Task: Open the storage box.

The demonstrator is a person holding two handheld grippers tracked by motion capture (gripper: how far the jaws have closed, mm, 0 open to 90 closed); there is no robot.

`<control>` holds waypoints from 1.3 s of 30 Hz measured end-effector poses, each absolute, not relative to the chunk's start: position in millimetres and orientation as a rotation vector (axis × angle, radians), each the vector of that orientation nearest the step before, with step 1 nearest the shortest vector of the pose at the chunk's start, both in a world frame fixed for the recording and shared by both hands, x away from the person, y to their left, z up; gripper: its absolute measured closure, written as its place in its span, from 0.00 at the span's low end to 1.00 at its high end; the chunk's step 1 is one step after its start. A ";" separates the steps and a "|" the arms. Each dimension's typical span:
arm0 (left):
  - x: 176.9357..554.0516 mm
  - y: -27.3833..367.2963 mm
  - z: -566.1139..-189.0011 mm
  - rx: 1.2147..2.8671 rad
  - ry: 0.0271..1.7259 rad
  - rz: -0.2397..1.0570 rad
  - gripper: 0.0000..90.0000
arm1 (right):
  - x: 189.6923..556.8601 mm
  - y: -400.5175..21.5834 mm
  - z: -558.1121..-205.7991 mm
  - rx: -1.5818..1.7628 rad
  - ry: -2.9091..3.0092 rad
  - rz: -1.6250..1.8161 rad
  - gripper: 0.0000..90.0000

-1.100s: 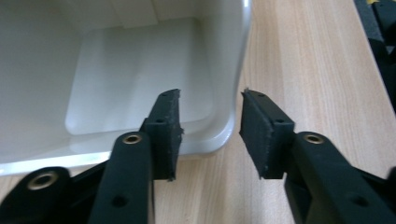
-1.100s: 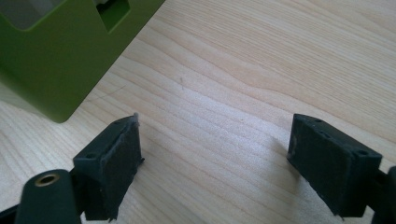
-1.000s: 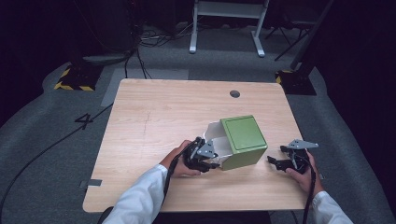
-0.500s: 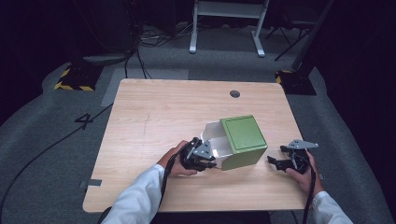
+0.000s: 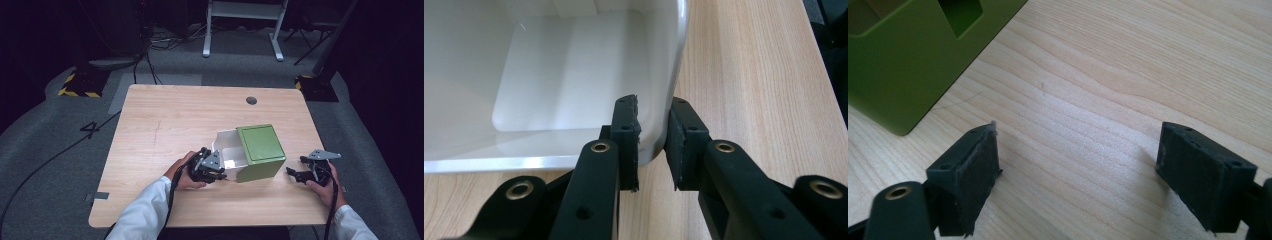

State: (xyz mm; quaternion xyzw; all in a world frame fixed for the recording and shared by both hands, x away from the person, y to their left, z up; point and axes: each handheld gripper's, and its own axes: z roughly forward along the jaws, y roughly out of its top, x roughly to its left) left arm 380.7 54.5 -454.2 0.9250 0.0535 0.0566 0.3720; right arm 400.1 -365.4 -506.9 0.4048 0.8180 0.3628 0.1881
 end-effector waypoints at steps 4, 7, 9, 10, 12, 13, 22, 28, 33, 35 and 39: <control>380.4 57.5 -454.9 2.371 0.133 0.146 0.86 | 400.1 -365.4 -506.9 1.140 2.301 1.021 0.19; 380.3 59.7 -455.2 2.370 0.134 0.146 0.87 | 400.1 -365.4 -506.9 1.139 2.301 1.021 0.19; 379.9 61.4 -455.1 2.370 0.138 0.148 0.88 | 400.1 -365.4 -506.9 1.139 2.302 1.020 0.19; 379.9 61.4 -455.1 2.370 0.138 0.148 0.88 | 400.1 -365.4 -506.9 1.139 2.302 1.020 0.19; 379.6 62.5 -455.3 2.366 0.136 0.143 0.89 | 400.1 -365.4 -506.9 1.139 2.301 1.021 0.19; 379.4 63.2 -455.3 2.366 0.135 0.141 0.89 | 400.1 -365.4 -506.9 1.139 2.301 1.021 0.19; 377.6 71.7 -455.6 2.353 0.148 0.139 0.91 | 400.1 -365.4 -506.9 1.139 2.301 1.021 0.19; 377.2 75.4 -455.8 2.347 0.144 0.132 0.92 | 400.1 -365.4 -506.9 1.140 2.301 1.021 0.19; 376.1 84.5 -456.2 2.338 0.158 0.127 0.92 | 399.9 -365.4 -506.9 1.140 2.301 1.021 0.19; 375.8 86.7 -456.4 2.333 0.165 0.128 0.92 | 399.9 -365.4 -506.9 1.140 2.302 1.021 0.19; 374.8 90.5 -456.4 2.332 0.171 0.129 0.92 | 399.9 -365.4 -506.9 1.140 2.301 1.021 0.19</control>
